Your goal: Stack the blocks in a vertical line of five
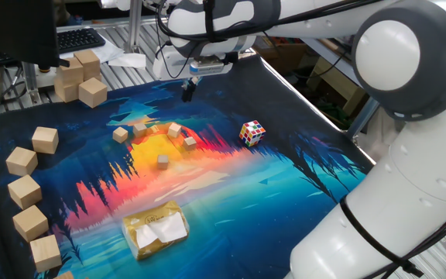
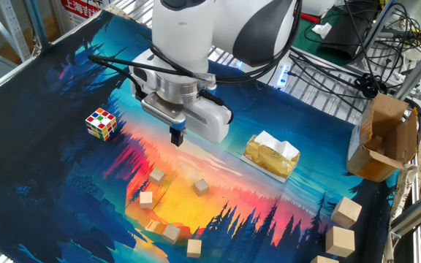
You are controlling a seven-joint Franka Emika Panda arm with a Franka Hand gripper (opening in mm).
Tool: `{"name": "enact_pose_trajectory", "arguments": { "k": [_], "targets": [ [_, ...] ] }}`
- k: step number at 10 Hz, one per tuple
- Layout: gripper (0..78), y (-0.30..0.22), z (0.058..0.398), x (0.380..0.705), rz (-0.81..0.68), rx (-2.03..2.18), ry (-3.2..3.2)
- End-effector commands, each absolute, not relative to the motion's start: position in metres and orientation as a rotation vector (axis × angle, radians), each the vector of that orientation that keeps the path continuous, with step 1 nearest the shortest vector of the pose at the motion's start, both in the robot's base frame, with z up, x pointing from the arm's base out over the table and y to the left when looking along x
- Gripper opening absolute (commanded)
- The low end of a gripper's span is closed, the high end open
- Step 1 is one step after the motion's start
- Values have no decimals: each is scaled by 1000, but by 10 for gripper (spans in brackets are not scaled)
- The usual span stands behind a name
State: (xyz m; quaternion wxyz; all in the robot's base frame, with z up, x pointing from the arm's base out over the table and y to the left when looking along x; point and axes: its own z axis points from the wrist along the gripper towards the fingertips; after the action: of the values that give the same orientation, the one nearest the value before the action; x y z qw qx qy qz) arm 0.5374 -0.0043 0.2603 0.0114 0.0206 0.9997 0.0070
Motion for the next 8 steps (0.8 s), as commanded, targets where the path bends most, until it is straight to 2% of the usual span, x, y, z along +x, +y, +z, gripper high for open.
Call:
{"name": "enact_pose_trajectory", "arguments": {
  "k": [1,8],
  "targets": [
    [0,-4,262,538,26,78,3109],
    [0,-4,262,538,112,186,3107]
  ]
}}
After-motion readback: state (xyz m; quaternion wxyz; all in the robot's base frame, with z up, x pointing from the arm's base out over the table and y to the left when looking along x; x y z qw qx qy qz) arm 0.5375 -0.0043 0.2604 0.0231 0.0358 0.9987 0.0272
